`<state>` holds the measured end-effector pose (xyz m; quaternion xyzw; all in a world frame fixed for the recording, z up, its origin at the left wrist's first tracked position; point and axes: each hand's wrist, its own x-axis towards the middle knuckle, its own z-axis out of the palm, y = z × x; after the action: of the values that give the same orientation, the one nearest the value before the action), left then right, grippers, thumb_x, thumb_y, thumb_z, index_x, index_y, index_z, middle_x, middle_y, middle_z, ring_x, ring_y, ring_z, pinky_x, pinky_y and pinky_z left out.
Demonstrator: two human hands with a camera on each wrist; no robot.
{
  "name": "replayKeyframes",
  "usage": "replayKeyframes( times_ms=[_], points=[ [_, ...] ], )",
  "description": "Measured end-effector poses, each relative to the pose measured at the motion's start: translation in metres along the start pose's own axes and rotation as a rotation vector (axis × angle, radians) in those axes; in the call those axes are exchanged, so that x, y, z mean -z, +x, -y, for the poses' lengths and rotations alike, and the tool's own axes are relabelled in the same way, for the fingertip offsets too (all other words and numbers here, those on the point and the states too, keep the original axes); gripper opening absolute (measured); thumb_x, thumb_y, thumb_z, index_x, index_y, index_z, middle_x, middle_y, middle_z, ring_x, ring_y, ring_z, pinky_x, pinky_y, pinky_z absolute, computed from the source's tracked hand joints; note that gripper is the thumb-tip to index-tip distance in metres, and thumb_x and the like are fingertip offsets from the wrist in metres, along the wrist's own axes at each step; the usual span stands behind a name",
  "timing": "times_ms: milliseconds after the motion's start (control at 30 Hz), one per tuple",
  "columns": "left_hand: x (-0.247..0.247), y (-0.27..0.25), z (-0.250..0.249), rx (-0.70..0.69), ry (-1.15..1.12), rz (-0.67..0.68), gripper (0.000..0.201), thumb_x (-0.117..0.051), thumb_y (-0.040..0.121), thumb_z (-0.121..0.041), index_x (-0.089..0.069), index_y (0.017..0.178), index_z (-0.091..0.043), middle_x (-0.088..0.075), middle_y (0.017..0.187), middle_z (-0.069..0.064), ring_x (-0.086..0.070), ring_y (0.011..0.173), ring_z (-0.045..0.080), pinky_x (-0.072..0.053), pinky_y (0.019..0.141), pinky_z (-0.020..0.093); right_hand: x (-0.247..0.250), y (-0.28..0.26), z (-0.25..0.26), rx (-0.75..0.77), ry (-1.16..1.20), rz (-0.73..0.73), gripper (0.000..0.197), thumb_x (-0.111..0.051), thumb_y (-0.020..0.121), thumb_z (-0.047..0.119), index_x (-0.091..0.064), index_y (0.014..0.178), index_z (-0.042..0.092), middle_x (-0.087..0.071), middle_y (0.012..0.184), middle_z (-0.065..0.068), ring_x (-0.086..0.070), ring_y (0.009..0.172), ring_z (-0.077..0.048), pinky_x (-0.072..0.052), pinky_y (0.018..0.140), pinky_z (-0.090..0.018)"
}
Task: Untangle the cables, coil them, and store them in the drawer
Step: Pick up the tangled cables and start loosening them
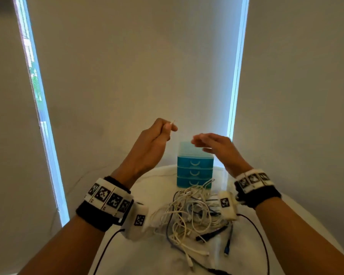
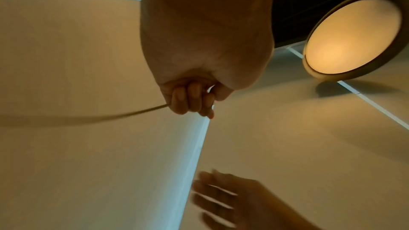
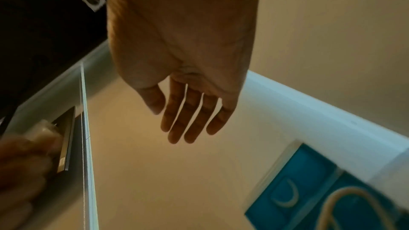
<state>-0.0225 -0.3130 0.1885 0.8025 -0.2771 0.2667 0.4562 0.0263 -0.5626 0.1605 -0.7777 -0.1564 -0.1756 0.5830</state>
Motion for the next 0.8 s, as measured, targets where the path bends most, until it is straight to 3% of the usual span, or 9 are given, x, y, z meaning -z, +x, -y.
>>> replayKeyframes(
  times_ms=[67,200,267,367,500,633,733,800],
  points=[
    [-0.006,0.0,0.026,0.144,-0.027,0.057,0.035,-0.031,0.118,-0.033,-0.065,0.122,-0.024,-0.062,0.105,-0.016,-0.057,0.096,0.0,-0.043,0.082,0.024,0.012,-0.019,-0.01,-0.018,0.016,-0.081,0.029,-0.059,0.109,0.036,-0.079,0.117,0.016,-0.083,0.108,0.004,-0.077,0.106,-0.015,-0.058,0.102,-0.039],
    [-0.035,0.0,0.057,0.233,0.022,0.21,0.035,-0.036,0.116,-0.026,-0.07,0.108,-0.022,-0.066,0.107,-0.01,-0.059,0.099,0.008,-0.043,0.084,0.033,0.004,-0.042,-0.012,-0.041,0.003,0.015,0.025,-0.065,0.106,0.034,-0.078,0.116,0.015,-0.082,0.104,-0.001,-0.079,0.098,-0.02,-0.064,0.089,-0.034],
    [-0.051,-0.001,0.059,0.194,0.064,0.297,0.035,-0.04,0.115,-0.025,-0.072,0.105,-0.019,-0.068,0.106,-0.011,-0.06,0.102,0.007,-0.043,0.083,0.026,-0.004,-0.041,-0.016,-0.03,-0.037,0.029,0.025,-0.071,0.102,0.036,-0.078,0.117,0.017,-0.082,0.104,0.0,-0.079,0.096,-0.017,-0.066,0.086,-0.033],
    [-0.063,-0.002,0.055,0.091,0.139,0.36,0.033,-0.044,0.115,-0.024,-0.073,0.102,-0.018,-0.062,0.09,-0.016,-0.055,0.08,-0.007,-0.034,0.067,0.011,-0.012,-0.039,-0.027,-0.018,-0.061,0.015,0.025,-0.073,0.101,0.034,-0.078,0.118,0.016,-0.082,0.103,-0.002,-0.08,0.094,-0.018,-0.067,0.082,-0.033],
    [-0.072,0.001,0.061,-0.023,0.173,0.364,0.028,-0.049,0.113,-0.024,-0.072,0.097,-0.027,-0.063,0.089,-0.011,-0.054,0.076,0.001,-0.035,0.067,0.015,-0.013,-0.044,-0.038,0.001,0.028,-0.047,0.02,-0.073,0.101,0.027,-0.08,0.113,0.012,-0.082,0.095,-0.004,-0.08,0.09,-0.02,-0.065,0.078,-0.026],
    [-0.082,-0.002,0.078,0.011,0.154,0.334,0.023,-0.054,0.112,-0.028,-0.072,0.097,-0.033,-0.07,0.093,-0.007,-0.057,0.079,0.004,-0.041,0.071,0.025,-0.018,-0.047,-0.049,0.003,0.026,-0.035,0.015,-0.072,0.102,0.021,-0.078,0.115,0.015,-0.081,0.099,-0.006,-0.079,0.095,-0.022,-0.066,0.085,-0.031],
    [-0.083,-0.004,0.095,0.113,0.098,0.236,0.025,-0.053,0.112,-0.029,-0.075,0.101,-0.027,-0.069,0.094,-0.015,-0.057,0.078,0.004,-0.041,0.071,0.027,-0.02,-0.054,-0.059,-0.098,-0.113,0.062,0.033,-0.078,0.097,0.038,-0.069,0.124,0.023,-0.078,0.108,0.0,-0.077,0.097,-0.015,-0.065,0.087,-0.033],
    [-0.083,-0.004,0.105,0.2,0.017,0.131,0.027,-0.05,0.113,-0.031,-0.075,0.105,-0.025,-0.07,0.097,-0.013,-0.06,0.083,0.008,-0.044,0.075,0.027,-0.019,-0.06,-0.066,-0.113,-0.419,0.264,0.048,-0.08,0.089,0.056,-0.065,0.128,0.032,-0.072,0.113,0.014,-0.07,0.103,-0.005,-0.058,0.09,-0.026]
  ],
)
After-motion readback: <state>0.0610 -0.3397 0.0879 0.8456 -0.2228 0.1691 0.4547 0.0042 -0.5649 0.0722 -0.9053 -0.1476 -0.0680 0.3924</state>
